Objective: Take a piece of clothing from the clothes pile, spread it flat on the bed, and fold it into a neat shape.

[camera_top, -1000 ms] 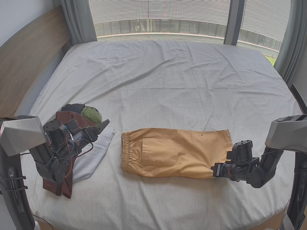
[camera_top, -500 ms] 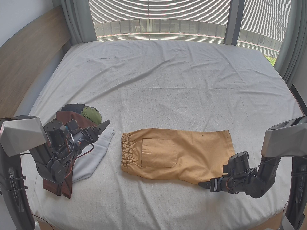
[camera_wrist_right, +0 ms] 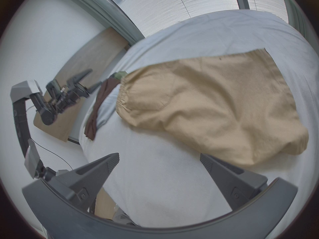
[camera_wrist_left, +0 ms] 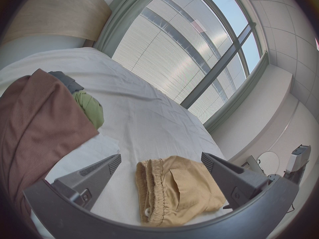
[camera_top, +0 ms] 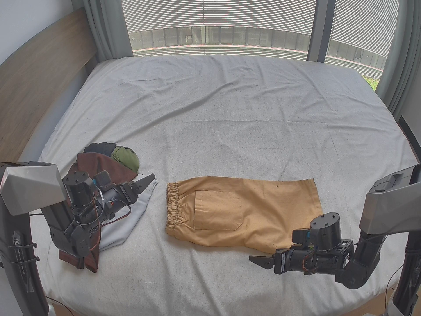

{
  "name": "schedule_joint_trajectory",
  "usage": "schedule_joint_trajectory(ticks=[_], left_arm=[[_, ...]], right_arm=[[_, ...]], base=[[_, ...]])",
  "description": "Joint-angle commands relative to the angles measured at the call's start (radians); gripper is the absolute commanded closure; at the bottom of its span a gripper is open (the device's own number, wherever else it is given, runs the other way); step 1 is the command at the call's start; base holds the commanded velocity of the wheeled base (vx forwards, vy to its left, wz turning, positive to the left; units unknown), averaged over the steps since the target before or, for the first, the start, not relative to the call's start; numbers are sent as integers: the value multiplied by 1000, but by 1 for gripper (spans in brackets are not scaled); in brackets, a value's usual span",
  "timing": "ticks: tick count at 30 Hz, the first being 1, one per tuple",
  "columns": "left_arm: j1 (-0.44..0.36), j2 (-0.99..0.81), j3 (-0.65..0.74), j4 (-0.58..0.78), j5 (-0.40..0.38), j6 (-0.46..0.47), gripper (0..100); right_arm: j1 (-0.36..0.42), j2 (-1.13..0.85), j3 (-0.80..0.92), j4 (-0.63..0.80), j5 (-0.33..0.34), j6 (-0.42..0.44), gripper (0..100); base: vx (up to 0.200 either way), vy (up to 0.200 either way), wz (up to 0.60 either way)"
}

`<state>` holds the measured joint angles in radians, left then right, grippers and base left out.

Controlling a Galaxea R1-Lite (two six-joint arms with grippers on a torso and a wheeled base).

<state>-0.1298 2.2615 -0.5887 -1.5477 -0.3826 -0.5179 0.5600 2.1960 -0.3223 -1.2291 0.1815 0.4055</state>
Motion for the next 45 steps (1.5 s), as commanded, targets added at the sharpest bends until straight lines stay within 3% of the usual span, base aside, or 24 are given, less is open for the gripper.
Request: schedule_joint_trajectory(ticks=[1, 6, 11, 16, 21, 34, 45], left_arm=[[-17, 0, 35, 0, -2, -1, 0], [-37, 13, 58, 0, -12, -1, 0], [-39, 24, 56, 0, -12, -1, 0], [-42, 33, 56, 0, -13, -2, 0], [-50, 58, 53, 0, -13, -4, 0], [-93, 173, 27, 0, -1, -21, 0], [-128, 259, -34, 12, 40, -96, 0]], right_arm=[[41, -59, 0, -20, 7, 10, 0], [64, -139, -55, -26, 35, 62, 0], [31, -191, -146, -10, 36, 108, 0], [-94, -231, -224, 5, 108, 125, 0], [-152, -229, -261, 0, 124, 122, 0], [-187, -220, -253, -4, 124, 116, 0], [-184, -208, -254, -6, 122, 114, 0]], base=[[0, 0, 0], [0, 0, 0], [0, 0, 0], [0, 0, 0], [0, 0, 0], [0, 0, 0], [0, 0, 0]])
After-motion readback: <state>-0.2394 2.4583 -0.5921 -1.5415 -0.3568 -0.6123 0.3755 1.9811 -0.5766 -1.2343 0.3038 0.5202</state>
